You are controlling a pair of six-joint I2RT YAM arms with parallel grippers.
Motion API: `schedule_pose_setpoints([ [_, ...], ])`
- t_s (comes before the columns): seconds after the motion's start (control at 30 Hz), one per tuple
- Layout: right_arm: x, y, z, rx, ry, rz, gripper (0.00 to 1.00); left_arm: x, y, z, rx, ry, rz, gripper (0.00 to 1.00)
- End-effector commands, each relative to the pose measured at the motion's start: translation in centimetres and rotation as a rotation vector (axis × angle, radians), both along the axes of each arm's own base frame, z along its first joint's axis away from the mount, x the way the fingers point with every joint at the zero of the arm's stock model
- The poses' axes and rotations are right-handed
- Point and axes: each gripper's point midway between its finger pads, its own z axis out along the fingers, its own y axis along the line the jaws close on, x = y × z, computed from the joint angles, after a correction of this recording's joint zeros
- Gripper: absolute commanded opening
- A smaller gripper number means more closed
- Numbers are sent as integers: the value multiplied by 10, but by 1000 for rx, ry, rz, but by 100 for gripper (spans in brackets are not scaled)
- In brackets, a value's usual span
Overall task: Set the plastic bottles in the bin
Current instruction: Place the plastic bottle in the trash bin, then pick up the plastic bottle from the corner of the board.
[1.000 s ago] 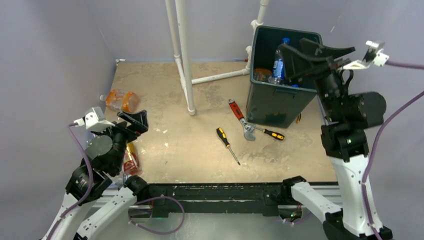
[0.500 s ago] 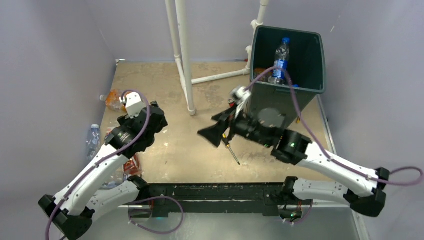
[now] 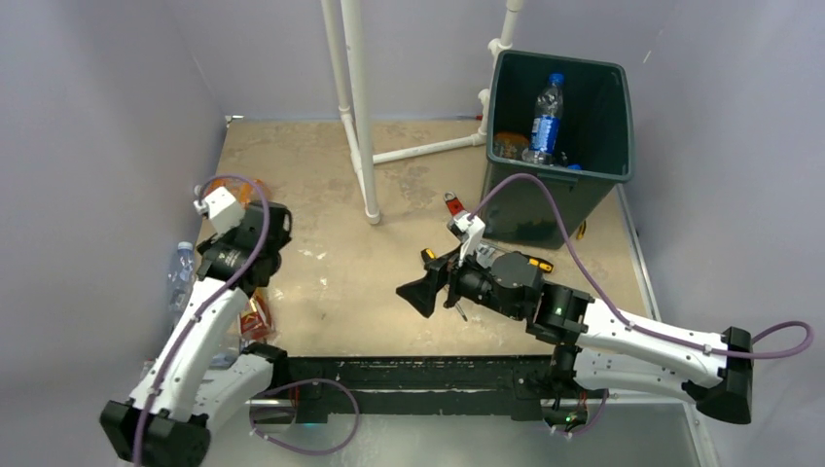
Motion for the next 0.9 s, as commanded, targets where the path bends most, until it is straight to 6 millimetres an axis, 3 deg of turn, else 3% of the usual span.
schedule_pose_setpoints([
  [0.0, -1, -6, 0, 67, 10, -24, 99, 5, 34, -46, -128, 131, 63, 99],
  [0.17, -5, -7, -15, 64, 29, -7, 99, 1, 55, -71, -181, 274, 214, 99],
  [0.37, -7, 15, -22, 3, 26, 62, 99, -8, 50, -103, -252, 375, 316, 99],
  [0.63, -6, 24, -17, 20, 35, 74, 99, -21, 64, -102, -213, 319, 367, 99],
  [0.87, -5, 33, -14, 27, 59, 83, 99, -26, 65, -133, -302, 358, 417, 99],
])
